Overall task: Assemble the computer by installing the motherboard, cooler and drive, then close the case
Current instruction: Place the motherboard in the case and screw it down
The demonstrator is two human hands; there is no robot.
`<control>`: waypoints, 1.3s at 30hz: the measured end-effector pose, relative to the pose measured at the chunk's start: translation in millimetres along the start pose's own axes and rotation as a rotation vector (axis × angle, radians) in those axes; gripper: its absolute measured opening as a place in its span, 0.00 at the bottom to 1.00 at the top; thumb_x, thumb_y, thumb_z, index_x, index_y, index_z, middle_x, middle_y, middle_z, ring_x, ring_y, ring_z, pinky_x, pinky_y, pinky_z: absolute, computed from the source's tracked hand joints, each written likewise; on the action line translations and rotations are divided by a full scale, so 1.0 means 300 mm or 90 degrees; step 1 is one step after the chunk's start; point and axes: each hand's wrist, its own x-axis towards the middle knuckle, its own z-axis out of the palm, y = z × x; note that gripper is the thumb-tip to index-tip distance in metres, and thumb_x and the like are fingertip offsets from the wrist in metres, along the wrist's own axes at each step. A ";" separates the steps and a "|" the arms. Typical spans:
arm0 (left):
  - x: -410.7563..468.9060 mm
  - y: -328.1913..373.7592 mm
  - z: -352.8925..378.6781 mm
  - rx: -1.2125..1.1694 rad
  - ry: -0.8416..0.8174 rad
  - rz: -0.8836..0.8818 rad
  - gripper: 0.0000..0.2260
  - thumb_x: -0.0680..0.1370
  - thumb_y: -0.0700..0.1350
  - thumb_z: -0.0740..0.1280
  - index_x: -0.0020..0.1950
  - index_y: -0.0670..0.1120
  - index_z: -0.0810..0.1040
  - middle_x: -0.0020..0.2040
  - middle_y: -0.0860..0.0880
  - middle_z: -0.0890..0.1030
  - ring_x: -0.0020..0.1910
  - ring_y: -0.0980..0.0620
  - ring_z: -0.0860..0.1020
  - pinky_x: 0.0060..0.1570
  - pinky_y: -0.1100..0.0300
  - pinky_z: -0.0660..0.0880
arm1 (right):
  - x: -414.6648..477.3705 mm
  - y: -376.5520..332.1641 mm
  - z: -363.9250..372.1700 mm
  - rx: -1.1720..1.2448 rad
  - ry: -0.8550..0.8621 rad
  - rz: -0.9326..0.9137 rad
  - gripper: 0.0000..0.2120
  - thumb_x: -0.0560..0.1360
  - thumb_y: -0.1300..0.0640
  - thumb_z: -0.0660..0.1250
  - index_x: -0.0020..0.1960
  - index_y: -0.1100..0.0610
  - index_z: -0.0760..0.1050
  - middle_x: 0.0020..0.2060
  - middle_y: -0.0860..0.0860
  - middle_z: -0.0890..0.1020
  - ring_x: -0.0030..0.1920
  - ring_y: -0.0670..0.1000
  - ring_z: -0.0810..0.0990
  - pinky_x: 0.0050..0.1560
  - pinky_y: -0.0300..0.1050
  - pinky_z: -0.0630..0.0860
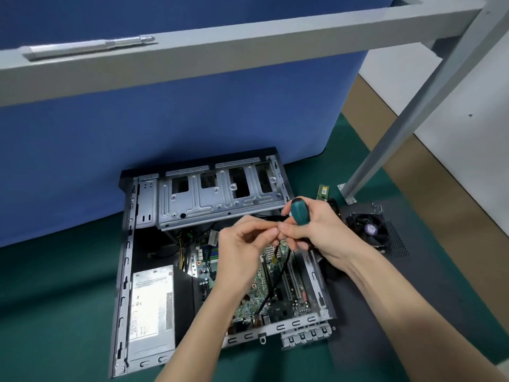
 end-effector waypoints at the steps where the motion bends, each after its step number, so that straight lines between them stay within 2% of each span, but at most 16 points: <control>1: 0.004 0.000 -0.007 0.011 0.008 0.005 0.04 0.72 0.34 0.71 0.44 0.40 0.84 0.42 0.43 0.82 0.40 0.47 0.81 0.43 0.60 0.79 | 0.013 0.007 0.014 0.022 0.001 0.006 0.09 0.73 0.69 0.70 0.48 0.63 0.71 0.29 0.57 0.80 0.23 0.49 0.74 0.21 0.37 0.65; 4: 0.018 -0.009 -0.032 0.058 0.026 0.008 0.03 0.74 0.36 0.70 0.44 0.43 0.83 0.42 0.45 0.81 0.41 0.49 0.81 0.44 0.58 0.79 | 0.041 0.029 0.056 0.060 0.006 0.022 0.04 0.74 0.66 0.69 0.44 0.65 0.74 0.31 0.59 0.80 0.25 0.50 0.75 0.21 0.36 0.67; 7: 0.022 -0.035 -0.059 0.165 0.035 0.033 0.03 0.75 0.40 0.70 0.45 0.44 0.83 0.42 0.50 0.80 0.43 0.51 0.80 0.47 0.53 0.78 | 0.048 0.057 0.082 0.107 0.008 0.070 0.07 0.75 0.63 0.69 0.42 0.67 0.76 0.34 0.61 0.80 0.28 0.52 0.77 0.22 0.37 0.66; 11: -0.004 -0.075 -0.074 0.246 0.052 0.067 0.03 0.75 0.43 0.71 0.46 0.45 0.83 0.42 0.54 0.79 0.43 0.57 0.78 0.45 0.62 0.76 | 0.043 0.111 0.105 0.139 0.033 0.134 0.04 0.73 0.65 0.70 0.41 0.67 0.78 0.33 0.61 0.80 0.29 0.55 0.79 0.23 0.39 0.68; 13: -0.009 -0.094 -0.088 0.229 0.044 0.047 0.03 0.74 0.43 0.71 0.46 0.46 0.84 0.42 0.54 0.79 0.42 0.57 0.78 0.45 0.63 0.75 | 0.042 0.139 0.119 0.175 0.037 0.155 0.03 0.73 0.66 0.70 0.41 0.66 0.78 0.33 0.61 0.80 0.29 0.54 0.79 0.23 0.39 0.68; 18: 0.005 -0.129 -0.140 0.138 -0.042 -0.031 0.04 0.71 0.43 0.73 0.45 0.47 0.85 0.41 0.51 0.82 0.41 0.53 0.80 0.45 0.58 0.78 | 0.040 0.181 0.130 0.209 0.033 0.175 0.04 0.74 0.66 0.68 0.41 0.65 0.79 0.34 0.60 0.80 0.28 0.52 0.78 0.24 0.39 0.68; 22: 0.026 -0.148 -0.164 0.057 -0.082 -0.096 0.06 0.70 0.46 0.73 0.46 0.47 0.85 0.41 0.48 0.84 0.42 0.49 0.83 0.48 0.56 0.79 | 0.044 0.198 0.132 0.205 0.027 0.172 0.07 0.75 0.63 0.68 0.39 0.64 0.80 0.35 0.60 0.81 0.28 0.52 0.78 0.30 0.43 0.69; 24: 0.036 -0.156 -0.165 0.036 -0.087 -0.121 0.06 0.71 0.46 0.73 0.45 0.47 0.85 0.40 0.47 0.85 0.42 0.48 0.83 0.49 0.54 0.80 | 0.044 0.201 0.134 0.204 0.027 0.167 0.08 0.76 0.63 0.68 0.41 0.66 0.78 0.36 0.61 0.81 0.28 0.52 0.78 0.26 0.40 0.68; 27: 0.041 -0.166 -0.152 0.050 -0.077 -0.126 0.05 0.72 0.45 0.73 0.46 0.47 0.84 0.39 0.48 0.85 0.41 0.49 0.84 0.48 0.57 0.79 | 0.051 0.205 0.140 0.221 0.052 0.163 0.09 0.77 0.63 0.67 0.38 0.64 0.78 0.34 0.61 0.80 0.27 0.52 0.77 0.23 0.40 0.67; 34: 0.042 -0.182 -0.115 0.145 -0.011 -0.056 0.02 0.74 0.44 0.71 0.45 0.49 0.83 0.41 0.51 0.80 0.40 0.53 0.80 0.45 0.63 0.76 | 0.071 0.220 0.171 0.279 0.119 0.175 0.07 0.77 0.63 0.66 0.41 0.64 0.75 0.31 0.57 0.77 0.26 0.50 0.75 0.23 0.39 0.67; 39: 0.055 -0.189 -0.089 0.373 -0.002 0.140 0.04 0.77 0.44 0.68 0.46 0.44 0.80 0.42 0.54 0.76 0.41 0.57 0.76 0.42 0.65 0.73 | 0.080 0.217 0.172 0.367 0.138 0.191 0.05 0.77 0.63 0.66 0.44 0.64 0.74 0.32 0.55 0.76 0.28 0.50 0.75 0.25 0.39 0.68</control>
